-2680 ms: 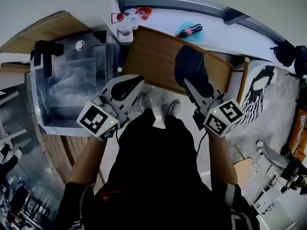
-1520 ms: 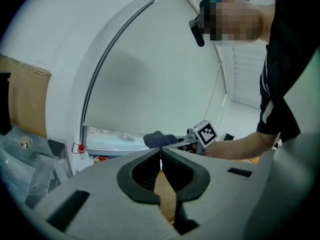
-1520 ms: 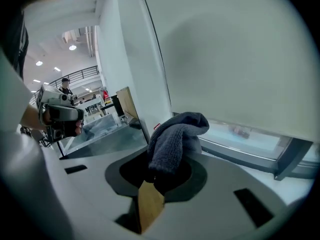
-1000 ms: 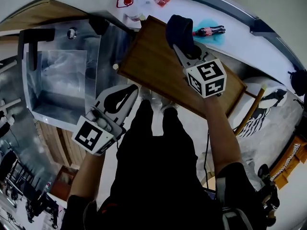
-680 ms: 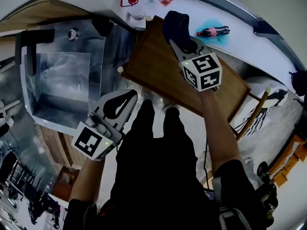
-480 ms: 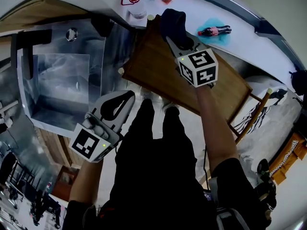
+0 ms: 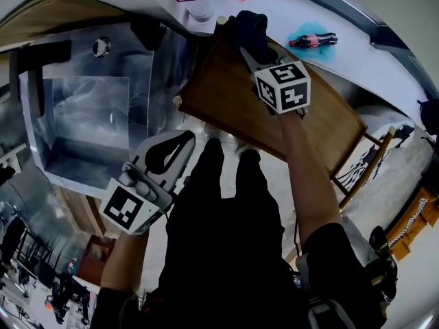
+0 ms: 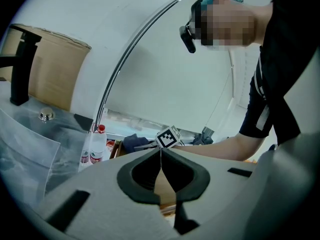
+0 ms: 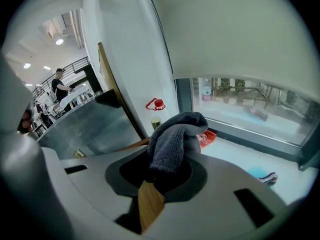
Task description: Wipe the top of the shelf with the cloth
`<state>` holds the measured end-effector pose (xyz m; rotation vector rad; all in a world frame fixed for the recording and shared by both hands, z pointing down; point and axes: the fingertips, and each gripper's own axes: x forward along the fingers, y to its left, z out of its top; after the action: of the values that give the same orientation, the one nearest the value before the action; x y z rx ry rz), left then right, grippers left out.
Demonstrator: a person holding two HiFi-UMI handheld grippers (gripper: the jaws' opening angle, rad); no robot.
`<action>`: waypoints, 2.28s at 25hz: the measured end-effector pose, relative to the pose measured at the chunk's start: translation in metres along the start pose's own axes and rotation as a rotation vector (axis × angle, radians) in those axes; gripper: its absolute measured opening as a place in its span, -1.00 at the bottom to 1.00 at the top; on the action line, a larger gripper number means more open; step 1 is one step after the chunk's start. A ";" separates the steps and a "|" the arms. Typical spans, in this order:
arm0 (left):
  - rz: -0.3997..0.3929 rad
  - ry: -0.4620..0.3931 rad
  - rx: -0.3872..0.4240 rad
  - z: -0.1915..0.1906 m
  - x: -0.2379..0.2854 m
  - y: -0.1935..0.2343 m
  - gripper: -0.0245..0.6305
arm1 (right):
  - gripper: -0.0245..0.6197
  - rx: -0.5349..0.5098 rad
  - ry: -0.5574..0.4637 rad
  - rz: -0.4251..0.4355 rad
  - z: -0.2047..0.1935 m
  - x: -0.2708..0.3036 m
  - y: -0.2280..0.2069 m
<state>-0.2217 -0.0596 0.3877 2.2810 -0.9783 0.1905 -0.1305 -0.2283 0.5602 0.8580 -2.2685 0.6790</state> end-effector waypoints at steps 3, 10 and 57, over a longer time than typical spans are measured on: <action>0.000 0.003 -0.002 -0.003 0.001 0.000 -0.85 | -0.71 0.009 0.005 -0.002 -0.006 0.000 -0.002; -0.013 0.020 -0.002 -0.010 0.008 -0.008 -0.85 | -0.71 0.030 0.008 -0.019 -0.019 -0.006 -0.013; -0.253 0.171 0.124 -0.041 0.151 -0.182 -0.85 | -0.71 0.293 -0.017 -0.209 -0.184 -0.199 -0.150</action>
<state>0.0167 -0.0312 0.3833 2.4292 -0.5991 0.3390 0.1623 -0.1298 0.5839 1.2238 -2.0851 0.9220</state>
